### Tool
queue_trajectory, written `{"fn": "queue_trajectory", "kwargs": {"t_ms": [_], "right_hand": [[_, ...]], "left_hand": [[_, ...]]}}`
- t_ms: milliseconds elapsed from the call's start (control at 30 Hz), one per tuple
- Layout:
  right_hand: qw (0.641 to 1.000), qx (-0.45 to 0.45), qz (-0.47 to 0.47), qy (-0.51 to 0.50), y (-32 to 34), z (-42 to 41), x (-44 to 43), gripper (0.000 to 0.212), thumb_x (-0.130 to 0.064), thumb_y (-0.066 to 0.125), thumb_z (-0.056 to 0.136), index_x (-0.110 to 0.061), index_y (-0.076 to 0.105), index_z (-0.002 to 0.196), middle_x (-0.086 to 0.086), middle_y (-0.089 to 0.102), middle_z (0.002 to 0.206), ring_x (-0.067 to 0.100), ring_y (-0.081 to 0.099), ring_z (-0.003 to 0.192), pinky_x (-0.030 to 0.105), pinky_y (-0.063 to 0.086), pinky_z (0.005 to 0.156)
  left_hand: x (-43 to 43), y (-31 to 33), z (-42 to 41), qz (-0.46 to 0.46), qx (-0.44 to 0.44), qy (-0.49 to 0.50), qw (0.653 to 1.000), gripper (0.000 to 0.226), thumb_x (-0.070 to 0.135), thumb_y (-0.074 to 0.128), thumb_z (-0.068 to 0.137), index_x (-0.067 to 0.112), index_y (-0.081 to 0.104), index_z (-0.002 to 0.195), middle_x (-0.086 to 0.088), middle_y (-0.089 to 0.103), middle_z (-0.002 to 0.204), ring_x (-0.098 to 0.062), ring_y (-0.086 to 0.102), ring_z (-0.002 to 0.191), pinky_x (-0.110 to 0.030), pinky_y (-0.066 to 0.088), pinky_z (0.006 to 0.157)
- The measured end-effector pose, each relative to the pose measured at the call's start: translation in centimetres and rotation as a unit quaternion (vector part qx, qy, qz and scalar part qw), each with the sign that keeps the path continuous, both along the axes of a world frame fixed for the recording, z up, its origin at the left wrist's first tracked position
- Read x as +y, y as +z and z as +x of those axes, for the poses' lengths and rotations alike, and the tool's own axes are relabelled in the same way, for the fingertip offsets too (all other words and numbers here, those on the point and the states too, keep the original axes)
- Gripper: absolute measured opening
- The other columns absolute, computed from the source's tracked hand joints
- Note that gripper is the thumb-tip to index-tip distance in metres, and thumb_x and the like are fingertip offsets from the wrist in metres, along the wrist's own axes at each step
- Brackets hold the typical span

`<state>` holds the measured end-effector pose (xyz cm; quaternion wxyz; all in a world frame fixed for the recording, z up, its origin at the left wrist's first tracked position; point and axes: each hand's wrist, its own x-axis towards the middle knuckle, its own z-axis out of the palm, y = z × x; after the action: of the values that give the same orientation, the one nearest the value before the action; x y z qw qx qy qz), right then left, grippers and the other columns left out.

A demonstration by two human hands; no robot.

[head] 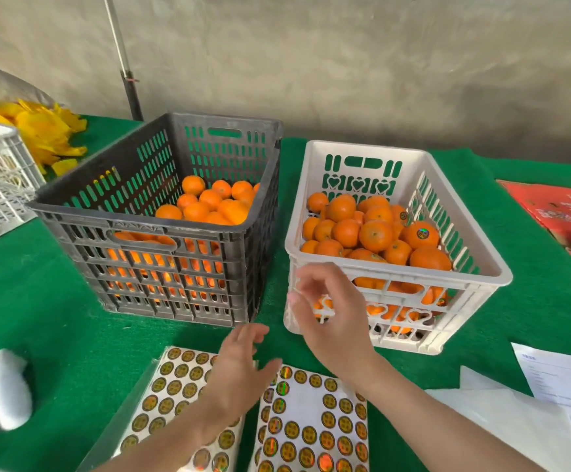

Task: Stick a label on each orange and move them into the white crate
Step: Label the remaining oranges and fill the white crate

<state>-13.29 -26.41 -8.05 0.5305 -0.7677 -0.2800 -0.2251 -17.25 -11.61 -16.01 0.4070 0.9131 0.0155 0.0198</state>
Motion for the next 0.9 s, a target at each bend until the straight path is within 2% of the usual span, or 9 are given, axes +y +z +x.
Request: {"fn": "queue_trajectory", "kwargs": {"t_ms": [100,167,333,400,500,600,700,800,900], "right_hand": [[0.997,-0.07,0.025,0.005,3.7,3.2,3.1,0.028,-0.014,0.051,0.093,-0.021,0.048,0.12,-0.005,0.056,0.099,0.006,0.055,0.092,0.022,0.047,0.08],[0.997,-0.074,-0.003,-0.003,5.5,6.2,5.7,0.034,-0.009,0.048,0.095,-0.015,0.046,0.129,-0.003,0.055,0.101,0.011,0.056,0.097,0.027,0.047,0.085],[0.988,-0.007,-0.151,-0.029,7.4,13.2,12.6,0.053,-0.016,0.048,0.097,-0.018,0.028,0.146,0.002,0.054,0.103,0.017,0.052,0.1,0.033,0.045,0.082],[0.977,0.013,-0.209,-0.024,6.9,14.7,14.3,0.06,-0.018,0.049,0.097,-0.021,0.02,0.149,0.004,0.056,0.098,0.019,0.054,0.091,0.035,0.045,0.073],[0.959,0.015,-0.282,-0.009,5.6,15.6,15.2,0.07,-0.018,0.053,0.095,-0.021,0.012,0.151,-0.002,0.05,0.076,0.014,0.049,0.068,0.035,0.04,0.057],[0.946,0.035,-0.323,-0.001,5.2,16.1,14.9,0.073,-0.02,0.053,0.094,-0.026,0.007,0.151,0.008,0.057,0.113,0.025,0.057,0.094,0.045,0.049,0.073],[0.938,0.071,-0.34,0.007,5.3,16.1,14.9,0.077,-0.021,0.054,0.094,-0.031,0.002,0.15,0.01,0.051,0.128,0.029,0.056,0.103,0.049,0.049,0.082],[0.938,0.082,-0.336,0.009,5.3,16.1,14.9,0.079,-0.019,0.054,0.094,-0.035,0.0,0.149,0.009,0.054,0.125,0.028,0.057,0.102,0.05,0.05,0.081],[0.945,0.09,-0.313,0.007,5.2,16.2,14.7,0.078,-0.017,0.054,0.094,-0.035,0.003,0.149,0.007,0.055,0.122,0.025,0.058,0.101,0.049,0.052,0.081]], "left_hand": [[3.9,5.3,0.5,-0.049,-0.189,-0.01,0.981,0.021,0.016,0.066,0.084,0.029,0.059,0.1,0.012,0.06,0.078,-0.008,0.054,0.065,-0.014,0.043,0.053],[6.9,8.8,1.8,-0.059,-0.267,0.021,0.962,0.02,0.009,0.063,0.087,0.026,0.06,0.096,0.007,0.062,0.071,-0.012,0.055,0.059,-0.02,0.044,0.047],[15.4,14.1,8.1,-0.032,-0.31,0.135,0.941,0.022,0.001,0.057,0.091,0.022,0.061,0.094,0.0,0.064,0.082,-0.003,0.057,0.067,-0.01,0.043,0.063],[18.6,15.2,11.6,0.046,-0.234,0.126,0.963,0.017,0.002,0.062,0.088,0.014,0.066,0.098,-0.005,0.068,0.09,-0.011,0.061,0.078,-0.019,0.047,0.074],[21.7,15.6,16.7,0.182,-0.018,0.005,0.983,0.016,0.01,0.071,0.082,0.009,0.07,0.098,-0.005,0.069,0.098,-0.021,0.064,0.094,-0.031,0.049,0.085],[22.0,14.1,20.5,0.352,0.185,-0.173,0.901,0.017,0.011,0.056,0.09,0.005,0.064,0.104,-0.009,0.064,0.105,-0.025,0.059,0.1,-0.031,0.044,0.085],[21.9,11.4,23.7,0.423,0.322,-0.198,0.824,0.037,0.011,0.041,0.099,0.015,0.049,0.134,-0.008,0.051,0.13,-0.028,0.05,0.121,-0.028,0.039,0.089],[22.4,8.8,25.4,0.452,0.396,-0.141,0.786,0.05,0.039,0.039,0.098,0.013,0.038,0.141,-0.012,0.046,0.139,-0.029,0.049,0.122,-0.035,0.042,0.099],[23.1,7.6,26.1,0.467,0.386,-0.143,0.783,0.054,0.038,0.045,0.095,0.011,0.038,0.141,-0.01,0.046,0.138,-0.024,0.05,0.115,-0.035,0.042,0.093]]}}
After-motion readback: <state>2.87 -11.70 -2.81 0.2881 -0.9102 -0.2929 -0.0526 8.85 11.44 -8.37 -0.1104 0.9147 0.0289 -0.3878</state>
